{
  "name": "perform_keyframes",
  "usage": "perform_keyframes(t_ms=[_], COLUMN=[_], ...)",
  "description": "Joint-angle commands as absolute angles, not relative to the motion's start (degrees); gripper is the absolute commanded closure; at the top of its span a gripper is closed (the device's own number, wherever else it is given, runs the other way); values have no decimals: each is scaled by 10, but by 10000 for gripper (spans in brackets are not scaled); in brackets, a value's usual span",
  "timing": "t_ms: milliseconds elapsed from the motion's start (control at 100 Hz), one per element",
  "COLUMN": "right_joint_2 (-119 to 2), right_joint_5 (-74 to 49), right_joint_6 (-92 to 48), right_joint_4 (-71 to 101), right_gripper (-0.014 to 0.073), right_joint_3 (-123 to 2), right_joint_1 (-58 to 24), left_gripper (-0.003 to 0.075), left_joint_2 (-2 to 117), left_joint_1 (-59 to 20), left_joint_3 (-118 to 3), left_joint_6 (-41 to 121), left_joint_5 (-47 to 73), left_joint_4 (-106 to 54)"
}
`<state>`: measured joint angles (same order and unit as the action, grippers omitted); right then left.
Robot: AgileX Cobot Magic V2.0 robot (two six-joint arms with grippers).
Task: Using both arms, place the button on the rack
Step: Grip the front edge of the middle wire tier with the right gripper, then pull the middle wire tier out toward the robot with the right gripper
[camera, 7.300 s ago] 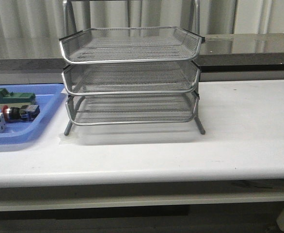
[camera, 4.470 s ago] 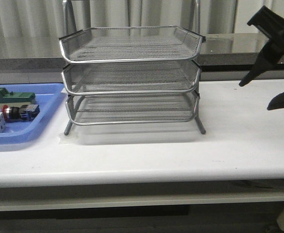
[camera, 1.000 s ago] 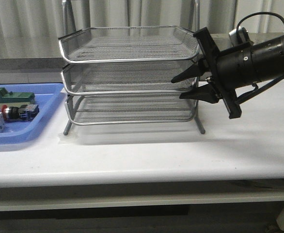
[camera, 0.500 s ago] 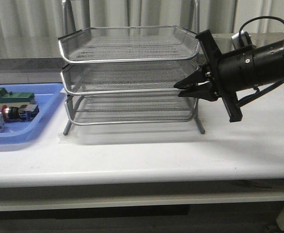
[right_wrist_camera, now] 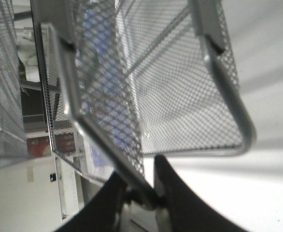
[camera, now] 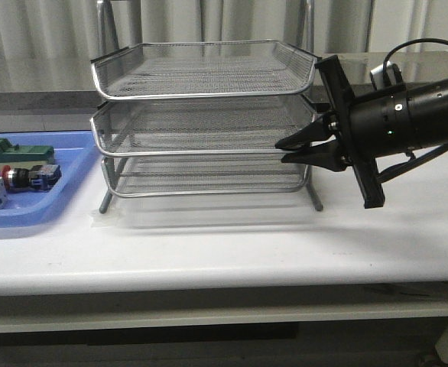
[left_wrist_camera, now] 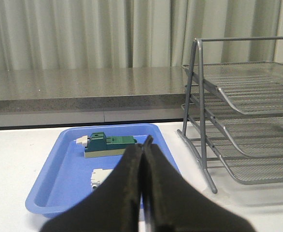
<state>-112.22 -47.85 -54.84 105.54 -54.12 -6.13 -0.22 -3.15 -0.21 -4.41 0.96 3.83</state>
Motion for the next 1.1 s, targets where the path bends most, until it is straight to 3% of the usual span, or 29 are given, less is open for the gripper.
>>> perform_keyframes(t_ms=[0, 1090], right_joint_2=[-1096, -1092], right_joint_5=[-518, -592], right_joint_6=[-570, -676], right_joint_4=[1110, 1110], right_gripper=[563, 557], right_joint_3=[-531, -342], right_joint_1=[-64, -64], left_gripper=[741, 741], left_joint_2=[-21, -21], left_joint_1=[-30, -30], left_joint_3=[30, 30], left_joint_6=[-50, -50], left_joint_5=[-36, -36], left_joint_4=[35, 35])
